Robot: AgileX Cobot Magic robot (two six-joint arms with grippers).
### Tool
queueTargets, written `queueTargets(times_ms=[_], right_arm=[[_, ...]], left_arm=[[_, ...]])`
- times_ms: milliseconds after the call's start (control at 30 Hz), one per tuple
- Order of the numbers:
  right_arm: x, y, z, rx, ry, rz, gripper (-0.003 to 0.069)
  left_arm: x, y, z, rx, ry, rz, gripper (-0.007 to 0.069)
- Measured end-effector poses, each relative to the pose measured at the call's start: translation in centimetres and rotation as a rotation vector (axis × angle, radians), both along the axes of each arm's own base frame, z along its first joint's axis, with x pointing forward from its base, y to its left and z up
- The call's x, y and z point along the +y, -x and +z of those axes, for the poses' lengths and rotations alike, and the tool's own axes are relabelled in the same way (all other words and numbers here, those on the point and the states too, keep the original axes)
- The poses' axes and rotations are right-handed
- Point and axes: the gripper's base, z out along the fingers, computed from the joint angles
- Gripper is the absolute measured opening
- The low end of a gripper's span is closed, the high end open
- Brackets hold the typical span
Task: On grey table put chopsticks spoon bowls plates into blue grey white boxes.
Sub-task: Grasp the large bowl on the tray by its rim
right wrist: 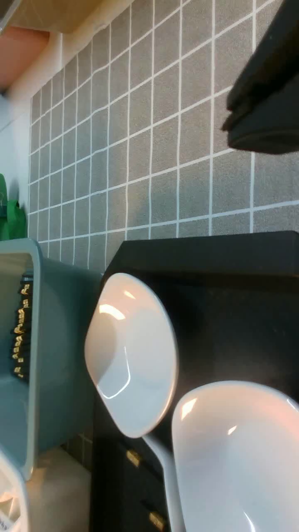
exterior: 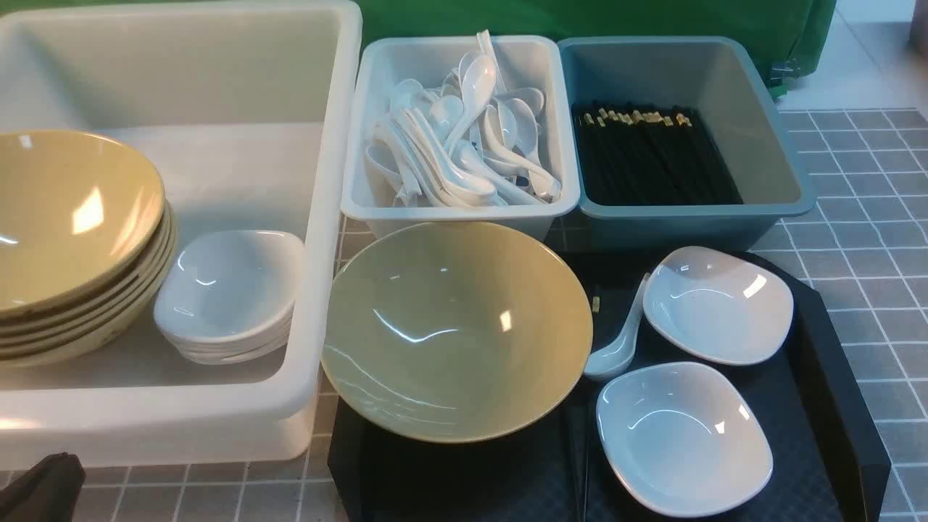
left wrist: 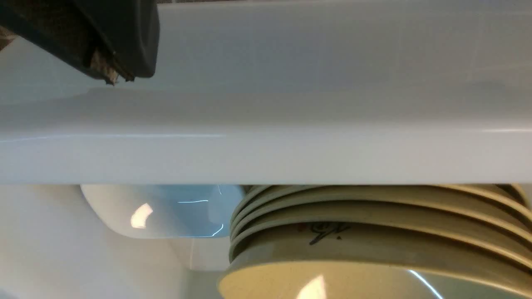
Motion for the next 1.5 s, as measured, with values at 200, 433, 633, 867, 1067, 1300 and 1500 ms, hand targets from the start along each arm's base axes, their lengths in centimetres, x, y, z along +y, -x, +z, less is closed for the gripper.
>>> queueTargets(times_ms=[200,433,633,867,1067,1300,1500], right_arm=[[0.0,0.0,0.0,0.0,0.0,0.0,0.0082],[0.0,0.0,0.0,0.0,0.0,0.0,0.0094],[0.0,0.0,0.0,0.0,0.0,0.0,0.0098],[0.0,0.0,0.0,0.0,0.0,0.0,0.0099],[0.0,0.0,0.0,0.0,0.0,0.0,0.0108],[0.0,0.0,0.1,-0.011,-0.001,0.001,0.0114],[0.1,-0.3,1.4,-0.154,0.006,0.007,0.0115]], left_arm=[[0.0,0.0,0.0,0.0,0.0,0.0,-0.0008],[0.0,0.0,0.0,0.0,0.0,0.0,-0.0008],[0.0,0.0,0.0,0.0,0.0,0.0,-0.0008],[0.0,0.0,0.0,0.0,-0.011,-0.001,-0.0008],[0.2,0.0,0.0,-0.006,-0.104,0.0,-0.0008],[0.3,0.0,0.0,-0.006,-0.126,0.001,-0.0008],[0.2,-0.2,1.2,-0.146,-0.112,-0.002,-0.0008]])
